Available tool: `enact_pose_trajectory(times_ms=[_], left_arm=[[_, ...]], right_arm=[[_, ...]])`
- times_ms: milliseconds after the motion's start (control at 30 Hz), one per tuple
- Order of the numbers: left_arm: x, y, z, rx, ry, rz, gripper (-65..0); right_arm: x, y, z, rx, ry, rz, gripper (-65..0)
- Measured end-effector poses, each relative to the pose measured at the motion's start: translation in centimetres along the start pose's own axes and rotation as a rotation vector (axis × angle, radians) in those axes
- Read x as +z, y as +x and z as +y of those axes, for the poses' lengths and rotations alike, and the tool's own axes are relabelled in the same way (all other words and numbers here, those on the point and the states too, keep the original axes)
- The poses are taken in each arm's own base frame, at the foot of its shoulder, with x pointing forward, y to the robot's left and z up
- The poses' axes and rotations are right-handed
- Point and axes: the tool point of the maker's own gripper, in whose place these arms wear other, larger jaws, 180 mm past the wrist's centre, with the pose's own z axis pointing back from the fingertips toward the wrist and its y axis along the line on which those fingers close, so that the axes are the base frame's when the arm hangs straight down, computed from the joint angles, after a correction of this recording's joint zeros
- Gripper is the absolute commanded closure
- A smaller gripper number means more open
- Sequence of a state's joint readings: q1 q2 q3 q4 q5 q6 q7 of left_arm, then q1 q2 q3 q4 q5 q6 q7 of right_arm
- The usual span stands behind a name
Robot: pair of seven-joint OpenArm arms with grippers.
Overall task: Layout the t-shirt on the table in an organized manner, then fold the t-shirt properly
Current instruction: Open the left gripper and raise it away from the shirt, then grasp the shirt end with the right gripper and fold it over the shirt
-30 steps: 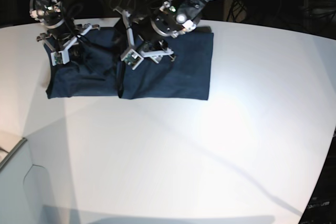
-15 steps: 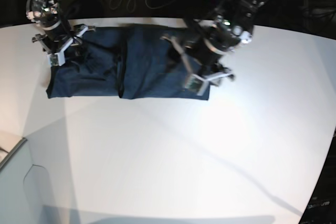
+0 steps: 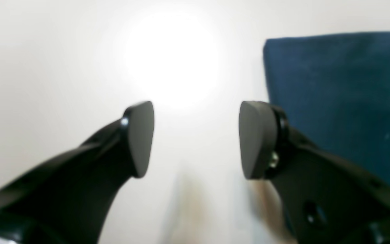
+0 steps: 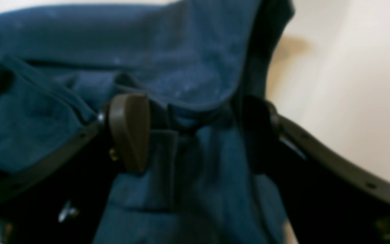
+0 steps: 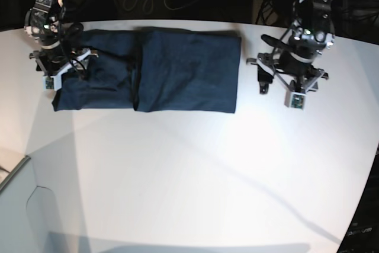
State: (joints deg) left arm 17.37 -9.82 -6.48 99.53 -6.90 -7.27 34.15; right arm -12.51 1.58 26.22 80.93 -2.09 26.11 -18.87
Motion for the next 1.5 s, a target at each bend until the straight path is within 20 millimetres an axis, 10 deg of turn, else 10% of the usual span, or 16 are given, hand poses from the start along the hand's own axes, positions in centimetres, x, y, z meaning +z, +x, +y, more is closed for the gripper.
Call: enact_pose_trajectory(times_ms=[1067,1500], left_arm=[[0.4,0.3,2.2,0.139,0.009,-0.022,-38.2],[0.4,0.4,2.2,0.136,0.012,-0.022,-38.2]], right_arm=[[-2.0,-0.9,-1.9,-0.057,0.012,-0.006,-42.4],[-2.1,-0.8,-1.2,-0.065,0.038,-0.023,0.0]])
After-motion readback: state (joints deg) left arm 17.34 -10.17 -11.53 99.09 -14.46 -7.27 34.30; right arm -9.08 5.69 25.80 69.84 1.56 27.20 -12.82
